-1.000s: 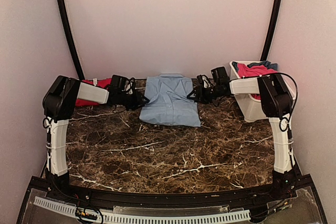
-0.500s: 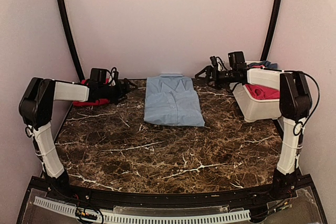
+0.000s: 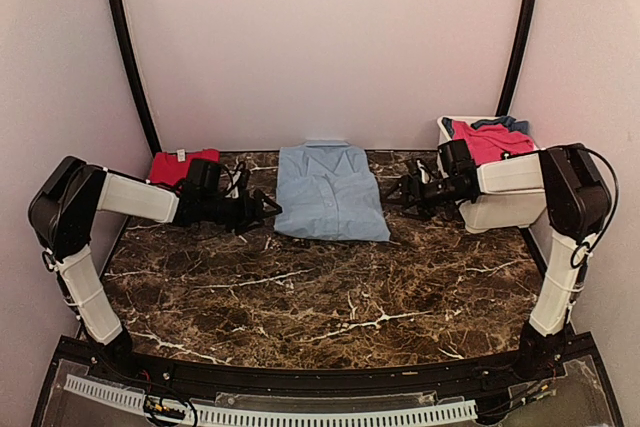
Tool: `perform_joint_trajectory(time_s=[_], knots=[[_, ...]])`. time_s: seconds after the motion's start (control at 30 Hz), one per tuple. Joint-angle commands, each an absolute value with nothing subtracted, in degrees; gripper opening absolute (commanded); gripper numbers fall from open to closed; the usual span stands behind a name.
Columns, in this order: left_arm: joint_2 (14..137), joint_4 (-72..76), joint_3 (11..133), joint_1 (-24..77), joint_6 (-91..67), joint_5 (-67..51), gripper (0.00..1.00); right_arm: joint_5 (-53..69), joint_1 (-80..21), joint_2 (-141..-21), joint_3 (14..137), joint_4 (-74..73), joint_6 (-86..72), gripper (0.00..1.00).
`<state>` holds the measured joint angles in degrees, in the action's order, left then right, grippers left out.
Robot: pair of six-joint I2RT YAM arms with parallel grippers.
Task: Fold and stack the mixed laundry pile
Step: Fold the rectangle-folded shirt at the center of the board, then move the 2/3-rectangle-folded shirt to the center of the board.
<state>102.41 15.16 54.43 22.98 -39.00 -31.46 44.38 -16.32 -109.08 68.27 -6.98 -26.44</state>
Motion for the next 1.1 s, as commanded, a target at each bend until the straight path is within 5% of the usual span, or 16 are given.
perform_joint_trajectory(time_s=[0.0,0.67,1.07], knots=[[101.95,18.80,52.71,24.13,-38.69,-34.06,0.76,45.91,-17.32,-107.79,65.37,-2.47,-26.57,0.85],[107.30,22.47,55.71,26.02,-38.48,-35.65,0.56,47.90,-18.55,-113.33,63.02,2.75,-26.99,0.63],[104.91,16.92,55.92,25.58,-36.17,-30.31,0.78,47.70,-18.57,-113.40,63.53,1.20,-26.25,0.60]])
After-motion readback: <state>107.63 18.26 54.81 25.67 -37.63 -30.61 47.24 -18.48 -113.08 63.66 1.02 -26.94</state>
